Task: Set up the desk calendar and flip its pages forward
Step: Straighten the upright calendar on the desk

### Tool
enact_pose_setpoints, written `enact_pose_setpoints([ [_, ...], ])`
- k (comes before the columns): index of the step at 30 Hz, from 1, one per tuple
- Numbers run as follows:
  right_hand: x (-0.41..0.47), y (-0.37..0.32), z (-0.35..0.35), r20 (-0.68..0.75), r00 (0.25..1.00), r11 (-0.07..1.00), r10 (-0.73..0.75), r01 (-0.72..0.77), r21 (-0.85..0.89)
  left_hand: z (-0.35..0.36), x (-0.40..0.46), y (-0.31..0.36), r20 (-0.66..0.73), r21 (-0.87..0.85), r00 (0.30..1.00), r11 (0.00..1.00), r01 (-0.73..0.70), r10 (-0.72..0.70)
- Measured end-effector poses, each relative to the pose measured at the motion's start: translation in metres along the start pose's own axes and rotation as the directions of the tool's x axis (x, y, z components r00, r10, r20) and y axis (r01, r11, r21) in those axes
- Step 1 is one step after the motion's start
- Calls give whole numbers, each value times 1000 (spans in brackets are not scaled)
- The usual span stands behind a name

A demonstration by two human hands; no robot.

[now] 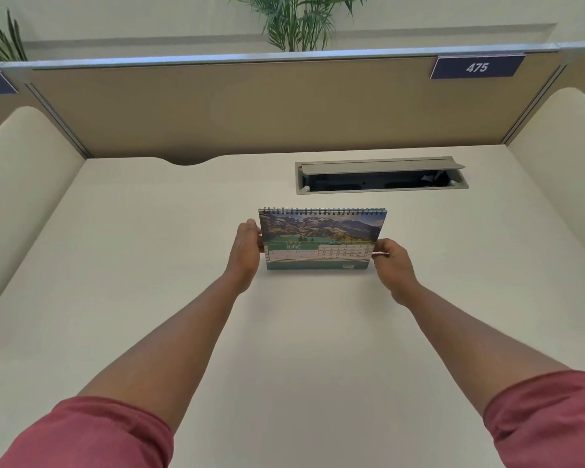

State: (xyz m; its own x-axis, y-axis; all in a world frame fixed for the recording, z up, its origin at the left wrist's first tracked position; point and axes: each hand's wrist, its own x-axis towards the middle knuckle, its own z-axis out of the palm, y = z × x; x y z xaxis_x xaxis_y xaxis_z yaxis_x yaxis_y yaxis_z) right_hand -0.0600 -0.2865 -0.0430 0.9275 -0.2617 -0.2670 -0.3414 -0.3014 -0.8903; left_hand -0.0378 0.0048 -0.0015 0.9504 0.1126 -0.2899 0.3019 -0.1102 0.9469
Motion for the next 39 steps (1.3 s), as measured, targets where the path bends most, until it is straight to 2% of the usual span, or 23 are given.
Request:
enact_pose_setpoints([
  [5, 6, -5, 6, 158, 987, 999, 32, -37, 30, 2, 10, -9, 115, -27, 981, 987, 160, -156],
  [12, 26, -7, 17, 224, 971, 996, 84, -84, -12, 6, 29, -24, 155, -44, 960, 969, 242, -233],
  [26, 89, -28, 35, 159, 986, 999, 42, -45, 16, 21, 96, -17, 45, -48, 984, 983, 177, -175],
  [39, 107, -33, 40, 123, 991, 999, 47, -43, -30, 28, 105, -11, -10, -34, 991, 991, 131, -132],
])
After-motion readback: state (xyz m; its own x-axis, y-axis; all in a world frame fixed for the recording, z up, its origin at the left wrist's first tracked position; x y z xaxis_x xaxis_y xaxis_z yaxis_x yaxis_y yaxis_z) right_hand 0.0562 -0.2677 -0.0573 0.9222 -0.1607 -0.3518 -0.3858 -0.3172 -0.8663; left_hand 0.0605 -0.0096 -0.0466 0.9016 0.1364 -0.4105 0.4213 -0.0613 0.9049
